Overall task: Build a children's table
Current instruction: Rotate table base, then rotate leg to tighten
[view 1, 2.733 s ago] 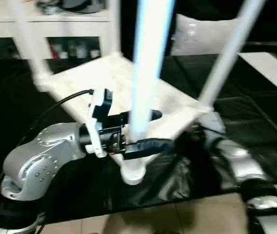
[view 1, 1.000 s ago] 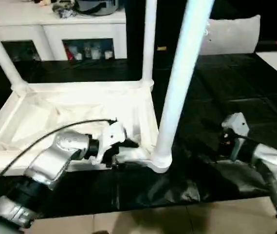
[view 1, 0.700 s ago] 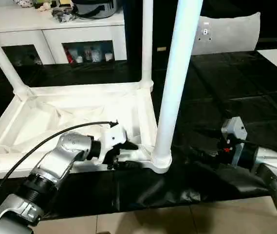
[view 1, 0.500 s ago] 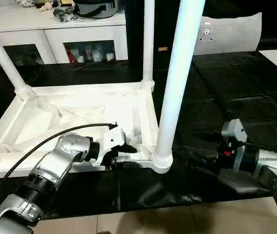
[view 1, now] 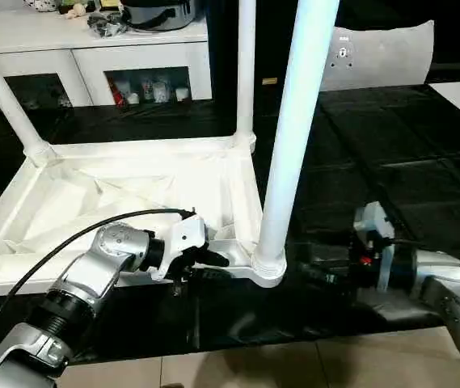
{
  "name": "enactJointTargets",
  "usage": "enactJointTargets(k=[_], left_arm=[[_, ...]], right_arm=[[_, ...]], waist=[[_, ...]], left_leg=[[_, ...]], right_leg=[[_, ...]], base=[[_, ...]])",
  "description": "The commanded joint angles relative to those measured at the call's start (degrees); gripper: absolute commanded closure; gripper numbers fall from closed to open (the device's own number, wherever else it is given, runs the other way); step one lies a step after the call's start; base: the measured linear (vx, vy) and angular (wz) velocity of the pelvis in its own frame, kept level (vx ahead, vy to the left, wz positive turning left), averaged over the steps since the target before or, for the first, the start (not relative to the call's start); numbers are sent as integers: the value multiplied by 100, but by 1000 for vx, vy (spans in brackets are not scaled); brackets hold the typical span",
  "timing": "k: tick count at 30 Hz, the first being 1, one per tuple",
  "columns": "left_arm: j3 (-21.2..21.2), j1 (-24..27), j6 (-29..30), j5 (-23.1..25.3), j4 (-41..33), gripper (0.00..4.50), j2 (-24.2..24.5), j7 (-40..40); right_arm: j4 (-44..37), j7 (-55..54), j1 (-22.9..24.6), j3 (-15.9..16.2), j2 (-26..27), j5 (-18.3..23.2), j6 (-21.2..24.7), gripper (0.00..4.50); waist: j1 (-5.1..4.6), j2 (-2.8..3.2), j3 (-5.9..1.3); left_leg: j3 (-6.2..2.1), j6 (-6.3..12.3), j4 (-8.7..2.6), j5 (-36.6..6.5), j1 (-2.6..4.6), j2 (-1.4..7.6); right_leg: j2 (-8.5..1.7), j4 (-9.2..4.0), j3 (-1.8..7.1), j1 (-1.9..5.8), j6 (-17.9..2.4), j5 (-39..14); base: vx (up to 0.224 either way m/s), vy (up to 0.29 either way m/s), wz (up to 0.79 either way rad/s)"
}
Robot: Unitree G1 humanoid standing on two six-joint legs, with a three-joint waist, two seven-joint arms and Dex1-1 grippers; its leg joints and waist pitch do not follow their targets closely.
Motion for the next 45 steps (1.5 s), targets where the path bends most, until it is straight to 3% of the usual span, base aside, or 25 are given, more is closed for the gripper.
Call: enactJointTargets(k=[1,8,12,13,15,19,22,25,29,31,39,42,45], left_arm=[[85,-17,-184,163,222,354,-22,101],[160,-28,-293,137,406,415,-109,91],[107,-50,-421,143,497,421,-114,-174],[108,-48,-419,135,489,444,-113,-192],[84,-31,-390,108,405,450,-88,-323],[-12,-16,-418,190,327,450,-55,-459],[-22,-26,-481,263,373,450,-76,-464],[-8,-40,-496,313,410,450,-109,-396],[1,-37,-485,346,409,450,-115,-409],[2,-26,-475,350,393,450,-102,-418],[96,-14,-266,282,335,450,-189,-395],[108,21,67,219,152,450,-334,-224],[112,-73,382,348,202,450,-513,177]], right_arm=[[-64,135,-156,91,-36,24,73,0],[343,309,-537,228,57,5,-4,0],[954,628,-936,446,194,-242,-487,0],[989,648,-956,462,198,-261,-518,0],[1228,767,-1118,538,248,-311,-613,29],[1749,1022,-1488,788,333,-501,-859,65],[2060,1222,-1665,886,413,-561,-998,86],[2202,1409,-1782,895,460,-498,-958,116],[2342,1644,-1838,958,450,-491,-1080,130],[2375,1710,-1848,975,455,-496,-1086,159],[2332,1911,-1775,976,527,-393,-962,229],[1914,1811,-1436,906,540,-185,-612,244],[1504,1383,-1165,914,604,-241,-429,249]], waist=[[23,-83,-336],[24,-84,-332],[27,-95,-339],[27,-92,-349],[33,-90,-350],[31,-80,-396],[42,-83,-408],[48,-105,-395],[62,-106,-381],[73,-110,-380],[90,-99,-391],[117,-97,-393],[148,-82,-387]], left_leg=[[-21,183,-389,-1283,-22,58],[-21,161,-390,-1344,1,69],[-22,164,-391,-1354,5,72],[-27,160,-390,-1328,-4,77],[-22,164,-388,-1266,-2,85],[-9,212,-357,-995,-26,98],[0,280,-341,-873,-39,98],[6,302,-343,-897,-41,97],[4,272,-356,-1000,-27,104],[0,265,-360,-1010,-27,103],[3,274,-353,-938,-26,105],[2,290,-358,-882,-25,114],[7,284,-357,-890,-14,113]], right_leg=[[-367,-550,196,272,-733,-2339],[-385,-570,196,243,-736,-2535],[-392,-560,196,243,-750,-2540],[-404,-546,193,251,-773,-2503],[-398,-537,205,251,-801,-2359],[-389,-433,205,282,-1133,-1514],[-388,-388,200,301,-1260,-1154],[-387,-396,195,309,-1263,-1240],[-396,-428,195,297,-1178,-1551],[-398,-432,199,299,-1136,-1655],[-390,-421,198,298,-1188,-1491],[-386,-419,206,306,-1186,-1384],[-381,-429,211,289,-1164,-1400]], base=[[0,0,0],[0,0,0],[0,0,0],[0,0,0],[0,0,0],[0,0,0],[0,0,0],[0,0,0],[0,0,0],[0,0,0],[0,0,0],[0,0,0],[0,0,0]])
